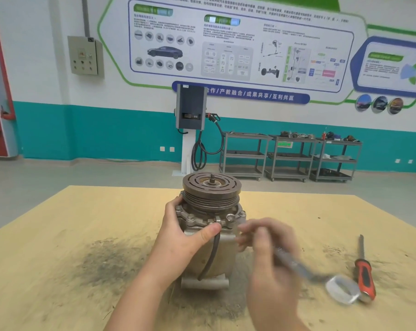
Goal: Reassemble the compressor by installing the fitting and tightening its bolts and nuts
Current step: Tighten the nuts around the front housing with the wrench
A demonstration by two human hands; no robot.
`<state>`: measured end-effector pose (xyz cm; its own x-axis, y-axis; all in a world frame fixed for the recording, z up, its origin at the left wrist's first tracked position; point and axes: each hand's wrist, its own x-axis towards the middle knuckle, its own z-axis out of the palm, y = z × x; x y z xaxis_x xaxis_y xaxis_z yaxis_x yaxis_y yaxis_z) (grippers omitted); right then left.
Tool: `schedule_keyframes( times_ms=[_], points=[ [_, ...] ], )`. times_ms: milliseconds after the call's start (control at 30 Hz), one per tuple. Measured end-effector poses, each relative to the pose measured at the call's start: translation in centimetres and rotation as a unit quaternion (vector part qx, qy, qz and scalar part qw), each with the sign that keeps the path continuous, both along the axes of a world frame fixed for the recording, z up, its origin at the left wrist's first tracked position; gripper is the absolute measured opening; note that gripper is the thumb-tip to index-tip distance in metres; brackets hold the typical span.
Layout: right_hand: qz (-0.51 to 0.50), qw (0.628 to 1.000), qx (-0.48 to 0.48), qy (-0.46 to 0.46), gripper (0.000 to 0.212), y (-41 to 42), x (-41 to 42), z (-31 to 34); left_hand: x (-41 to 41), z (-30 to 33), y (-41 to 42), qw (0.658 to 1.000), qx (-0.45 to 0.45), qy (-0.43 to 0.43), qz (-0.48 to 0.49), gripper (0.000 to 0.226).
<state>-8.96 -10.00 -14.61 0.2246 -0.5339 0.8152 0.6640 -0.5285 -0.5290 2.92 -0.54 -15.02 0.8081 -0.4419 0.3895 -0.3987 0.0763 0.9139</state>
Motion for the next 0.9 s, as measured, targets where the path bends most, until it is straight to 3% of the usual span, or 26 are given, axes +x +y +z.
schedule_keyframes(
  times_ms=[67, 133, 200, 300, 400, 500, 700, 800, 900],
  points=[
    [-0.096, 0.978, -0.180, 0.048, 0.019, 1.6, 0.2, -0.9, 0.2, -0.2, -0.2, 1.000, -0.014, 0.009, 0.002, 0.089],
    [-0.104, 0.963, -0.231, 0.092, 0.026, 2.4, 0.3, -1.1, 0.2, -0.2, -0.3, 1.000, -0.016, 0.021, 0.003, 0.090],
    [-0.035, 0.985, -0.133, 0.108, 0.023, 2.4, 0.1, 0.3, 0.2, -0.3, -0.2, 0.999, -0.017, 0.028, -0.007, 0.093],
    [0.054, 0.997, 0.041, 0.043, 0.012, 0.7, -0.5, 3.1, 0.1, -0.2, 0.0, 1.000, -0.007, 0.002, -0.011, 0.085],
    [0.132, 0.969, 0.208, 0.035, 0.015, -1.8, -0.3, 4.9, 0.0, 0.0, 0.1, 1.000, -0.009, 0.005, -0.017, 0.081],
    [0.182, 0.931, 0.310, 0.059, 0.016, -3.8, 0.7, 5.2, -0.2, 0.3, 0.2, 1.000, -0.007, 0.007, -0.019, 0.079],
    [0.292, 0.854, 0.407, 0.140, 0.011, -6.1, 2.6, 5.8, -0.3, 0.5, 0.3, 1.000, -0.003, 0.005, -0.023, 0.082],
    [0.311, 0.845, 0.412, 0.140, 0.011, -6.1, 2.7, 5.5, -0.3, 0.5, 0.2, 1.000, -0.004, 0.004, -0.020, 0.080],
    [0.301, 0.859, 0.402, 0.094, 0.013, -5.6, 2.0, 4.1, -0.3, 0.3, 0.2, 1.000, -0.008, 0.005, -0.023, 0.078]
  ],
)
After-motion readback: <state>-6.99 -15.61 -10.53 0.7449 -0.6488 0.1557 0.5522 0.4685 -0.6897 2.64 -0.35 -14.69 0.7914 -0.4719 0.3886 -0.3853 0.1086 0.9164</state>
